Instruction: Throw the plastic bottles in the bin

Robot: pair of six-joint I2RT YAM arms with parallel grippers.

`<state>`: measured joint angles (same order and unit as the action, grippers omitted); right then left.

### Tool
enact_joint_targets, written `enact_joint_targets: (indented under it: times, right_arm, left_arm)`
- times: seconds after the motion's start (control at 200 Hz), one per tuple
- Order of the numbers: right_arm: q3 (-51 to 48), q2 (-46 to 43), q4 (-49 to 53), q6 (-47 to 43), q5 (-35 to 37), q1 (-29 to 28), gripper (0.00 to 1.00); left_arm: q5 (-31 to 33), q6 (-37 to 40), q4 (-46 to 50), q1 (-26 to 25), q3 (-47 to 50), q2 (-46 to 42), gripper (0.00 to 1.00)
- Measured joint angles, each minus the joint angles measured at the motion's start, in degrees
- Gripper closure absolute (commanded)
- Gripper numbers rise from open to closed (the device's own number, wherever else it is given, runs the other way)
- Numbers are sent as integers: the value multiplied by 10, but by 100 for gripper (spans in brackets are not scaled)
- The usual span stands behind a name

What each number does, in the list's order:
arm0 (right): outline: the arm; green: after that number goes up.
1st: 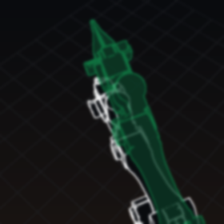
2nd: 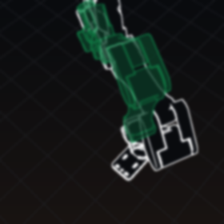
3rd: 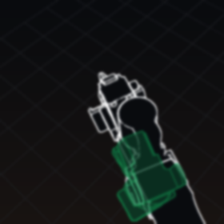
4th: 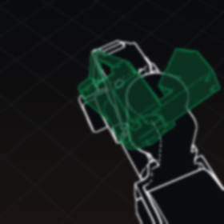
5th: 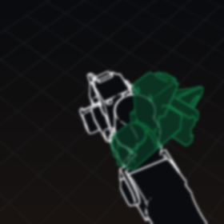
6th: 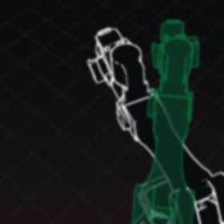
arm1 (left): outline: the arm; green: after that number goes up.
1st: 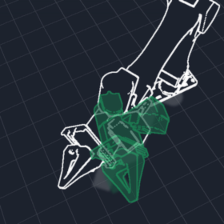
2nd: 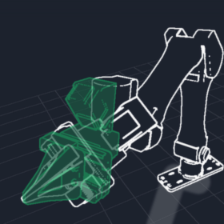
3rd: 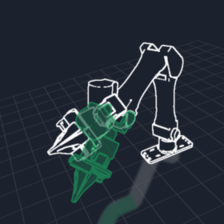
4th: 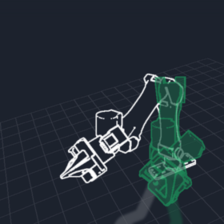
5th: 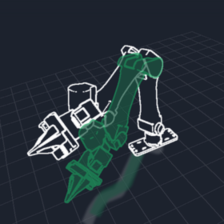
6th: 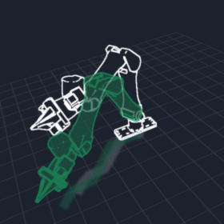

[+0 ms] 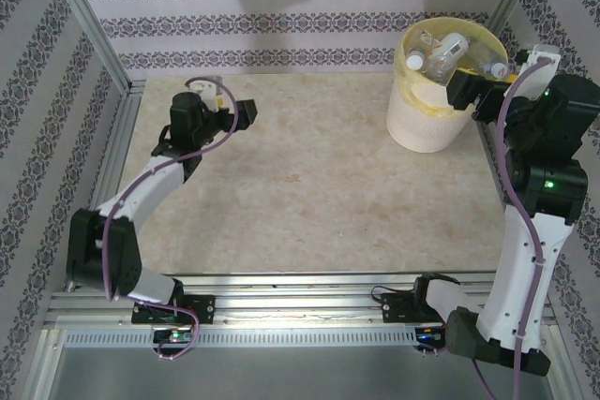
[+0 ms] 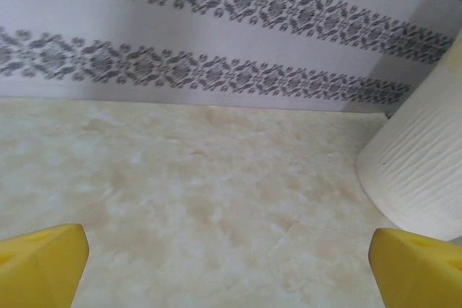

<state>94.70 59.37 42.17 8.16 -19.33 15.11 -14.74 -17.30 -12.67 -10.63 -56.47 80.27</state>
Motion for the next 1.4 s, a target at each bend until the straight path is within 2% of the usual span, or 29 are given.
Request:
enact_joint_targets:
  times: [0.1, 0.405, 0.585, 0.759, 0.904, 1.069, 1.184, 1.399]
  right_arm:
    - [-22, -17, 8, 10, -22, -4, 2]
    - [-113, -86, 14, 25, -39, -71, 2]
    - [-167, -123, 14, 38, -42, -98, 2]
    - [-194, -123, 11, 40, -41, -105, 2]
    - [-219, -104, -12, 41, -25, -118, 2]
    - [-279, -72, -66, 21, 30, -172, 2]
    - [-371, -82, -146, -16, 64, -200, 2]
    - [-586, -142, -340, -67, 121, -204, 2]
  left_arm:
    - [41, 9, 47, 1, 40, -77, 0]
    - [178, 40, 175, 2, 188, -352, 0]
    - [240, 43, 254, 2, 250, -458, 0]
    - [296, 65, 260, 3, 295, -522, 0]
    - [301, 79, 198, 10, 344, -483, 0]
    - [276, 83, 49, 38, 381, -327, 0]
    - [245, 84, -73, 71, 405, -223, 0]
    - [156, 90, -247, 109, 415, -104, 0]
